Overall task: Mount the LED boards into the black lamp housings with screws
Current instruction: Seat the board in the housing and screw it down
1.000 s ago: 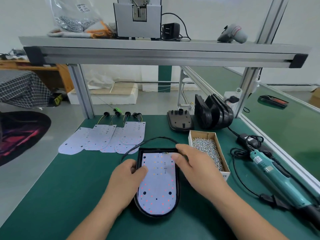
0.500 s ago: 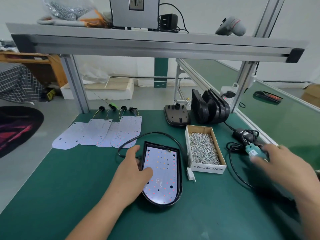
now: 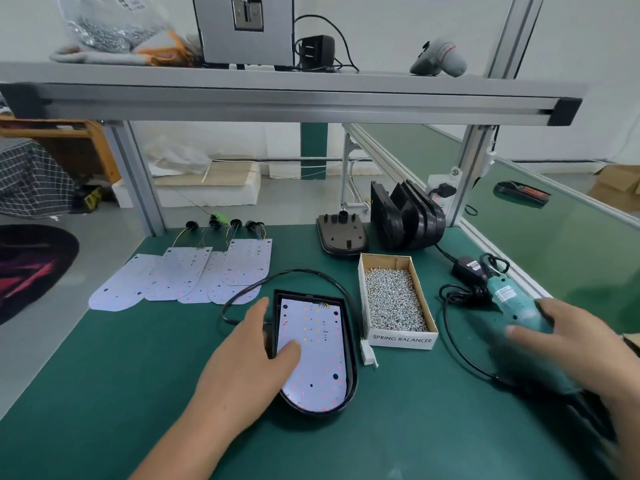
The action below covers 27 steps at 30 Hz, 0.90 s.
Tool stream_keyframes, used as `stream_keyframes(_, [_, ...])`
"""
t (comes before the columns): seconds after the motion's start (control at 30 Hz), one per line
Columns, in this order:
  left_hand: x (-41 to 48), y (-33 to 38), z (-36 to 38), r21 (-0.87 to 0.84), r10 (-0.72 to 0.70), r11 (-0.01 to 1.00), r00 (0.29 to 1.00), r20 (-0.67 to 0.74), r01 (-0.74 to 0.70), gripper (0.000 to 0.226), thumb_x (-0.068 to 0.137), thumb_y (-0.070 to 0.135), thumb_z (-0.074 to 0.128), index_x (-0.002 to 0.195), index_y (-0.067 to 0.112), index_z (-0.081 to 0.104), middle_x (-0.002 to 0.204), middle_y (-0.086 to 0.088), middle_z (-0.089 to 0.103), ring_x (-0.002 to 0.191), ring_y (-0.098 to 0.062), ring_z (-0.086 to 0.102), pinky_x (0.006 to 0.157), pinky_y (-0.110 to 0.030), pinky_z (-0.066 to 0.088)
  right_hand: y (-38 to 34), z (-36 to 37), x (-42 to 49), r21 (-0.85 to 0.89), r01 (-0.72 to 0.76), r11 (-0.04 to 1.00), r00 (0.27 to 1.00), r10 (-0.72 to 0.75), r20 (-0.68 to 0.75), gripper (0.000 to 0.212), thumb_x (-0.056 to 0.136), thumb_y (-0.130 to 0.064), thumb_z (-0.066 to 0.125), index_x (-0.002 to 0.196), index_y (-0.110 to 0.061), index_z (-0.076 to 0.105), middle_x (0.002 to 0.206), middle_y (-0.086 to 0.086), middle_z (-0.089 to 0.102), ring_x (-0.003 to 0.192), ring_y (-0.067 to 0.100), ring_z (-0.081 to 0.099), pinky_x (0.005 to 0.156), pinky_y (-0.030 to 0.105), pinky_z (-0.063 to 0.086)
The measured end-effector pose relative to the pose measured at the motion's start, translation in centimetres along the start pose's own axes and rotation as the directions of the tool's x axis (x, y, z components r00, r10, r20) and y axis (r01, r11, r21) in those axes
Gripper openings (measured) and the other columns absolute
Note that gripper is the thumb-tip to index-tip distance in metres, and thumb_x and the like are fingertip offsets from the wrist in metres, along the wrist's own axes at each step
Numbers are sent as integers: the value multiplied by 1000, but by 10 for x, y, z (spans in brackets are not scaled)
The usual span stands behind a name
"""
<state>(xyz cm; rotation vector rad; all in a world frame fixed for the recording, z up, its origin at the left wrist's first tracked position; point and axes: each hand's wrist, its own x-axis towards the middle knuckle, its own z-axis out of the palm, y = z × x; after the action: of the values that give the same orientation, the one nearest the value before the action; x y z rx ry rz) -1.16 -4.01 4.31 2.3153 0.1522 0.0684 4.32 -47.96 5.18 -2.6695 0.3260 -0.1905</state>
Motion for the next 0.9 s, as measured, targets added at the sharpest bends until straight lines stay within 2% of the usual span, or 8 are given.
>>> stream_keyframes(0.07, [2, -3, 1, 8, -2, 1000, 1000, -31, 2, 86, 90, 55, 61, 163, 49, 15, 90, 12, 63, 90, -8, 67, 80, -36, 53, -7, -10, -5, 418, 18, 908, 1000, -10, -21, 28, 86, -43, 84, 87, -19, 71, 68, 7, 73, 57, 27, 66, 65, 39, 55])
stream_keyframes(0.17, [9, -6, 0, -59, -4, 998, 1000, -20, 3, 86, 93, 48, 66, 165, 44, 18, 90, 17, 66, 78, -3, 64, 74, -31, 50, -36, -10, -2, 840, 21, 543, 1000, -4, -22, 21, 84, -31, 82, 95, -14, 75, 77, 12, 72, 60, 23, 68, 52, 33, 58])
stream_keyframes(0.3, [10, -6, -5, -11, 6, 1000, 992, -129, -8, 73, 93, 57, 65, 158, 45, 36, 94, 13, 64, 81, -1, 63, 77, -33, 51, -91, 14, 6, 993, -113, 25, 993, 30, 112, 20, 99, -20, 69, 113, -6, 64, 77, 8, 70, 61, 20, 69, 52, 28, 60])
stream_keyframes(0.4, [1, 4, -8, 197, 227, 965, 932, -282, -176, 47, 93, 58, 63, 138, 47, 54, 105, 24, 56, 95, 8, 54, 74, -26, 45, -118, 31, 7, 958, -215, -191, 973, 40, 226, 25, 99, -22, 70, 114, -4, 61, 81, 9, 71, 64, 17, 67, 55, 26, 60])
stream_keyframes(0.5, [2, 35, -7, 240, 452, 879, 880, -144, -412, 26, 96, 57, 53, 117, 45, 63, 100, 25, 59, 100, 5, 54, 79, -15, 40, -124, 47, 8, 944, -209, -255, 971, 59, 231, 27, 98, -23, 72, 112, -3, 62, 82, 10, 70, 65, 17, 65, 55, 27, 58])
stream_keyframes(0.6, [30, 76, 16, 307, 555, 763, 820, 141, -569, 19, 102, 44, 54, 110, 37, 69, 97, 16, 62, 96, -5, 59, 81, -27, 47, -116, 56, 10, 954, -192, -230, 972, 90, 217, 27, 99, -25, 73, 111, -3, 63, 81, 9, 70, 64, 18, 64, 56, 28, 59])
stream_keyframes(0.8, [93, 135, 96, 483, 537, 528, 715, 448, -699, 22, 101, 38, 59, 112, 22, 70, 111, -1, 70, 107, -30, 65, 86, -44, 54, -101, 58, 13, 956, -194, -222, 974, 73, 214, 28, 97, -27, 74, 111, -7, 60, 80, 9, 69, 62, 18, 62, 53, 27, 57])
stream_keyframes(0.9, [107, 136, 113, 462, 472, 530, 700, 536, -711, 26, 100, 40, 64, 110, 17, 71, 106, -5, 66, 102, -32, 63, 84, -44, 54, -96, 58, 16, 955, -199, -221, 972, 80, 221, 31, 96, -27, 75, 113, -6, 62, 82, 9, 70, 64, 19, 63, 55, 27, 58])
